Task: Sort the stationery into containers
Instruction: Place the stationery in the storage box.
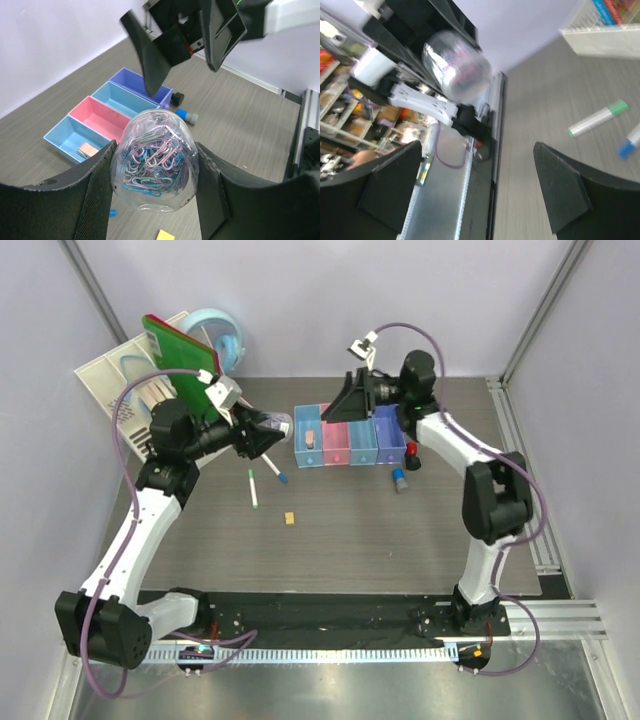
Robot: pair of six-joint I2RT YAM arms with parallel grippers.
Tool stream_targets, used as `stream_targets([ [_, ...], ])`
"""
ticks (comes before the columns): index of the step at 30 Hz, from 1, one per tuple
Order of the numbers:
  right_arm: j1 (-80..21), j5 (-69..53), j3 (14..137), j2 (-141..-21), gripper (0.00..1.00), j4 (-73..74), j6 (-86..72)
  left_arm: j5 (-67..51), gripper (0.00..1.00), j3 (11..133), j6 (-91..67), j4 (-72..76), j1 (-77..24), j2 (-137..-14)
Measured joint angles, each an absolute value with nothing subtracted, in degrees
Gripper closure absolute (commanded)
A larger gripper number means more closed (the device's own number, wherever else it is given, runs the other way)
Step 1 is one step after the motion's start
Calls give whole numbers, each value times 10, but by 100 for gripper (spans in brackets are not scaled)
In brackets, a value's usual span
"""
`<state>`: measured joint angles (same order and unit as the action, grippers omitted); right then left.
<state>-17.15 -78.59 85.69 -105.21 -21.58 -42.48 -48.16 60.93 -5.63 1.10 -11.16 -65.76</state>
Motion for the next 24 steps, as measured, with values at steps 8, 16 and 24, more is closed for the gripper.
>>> stream_targets([
  [8,-239,-781,966,-1250,0,-650,-990,-451,100,556,-77,53,-128,-637],
  [16,-263,-772,987,-1270,0,-726,-1109,-475,100,542,-110,99,-130,-618],
  [24,-286,-757,975,-1269,10,-739,-1130,-486,100,526,-135,163,-130,-617],
])
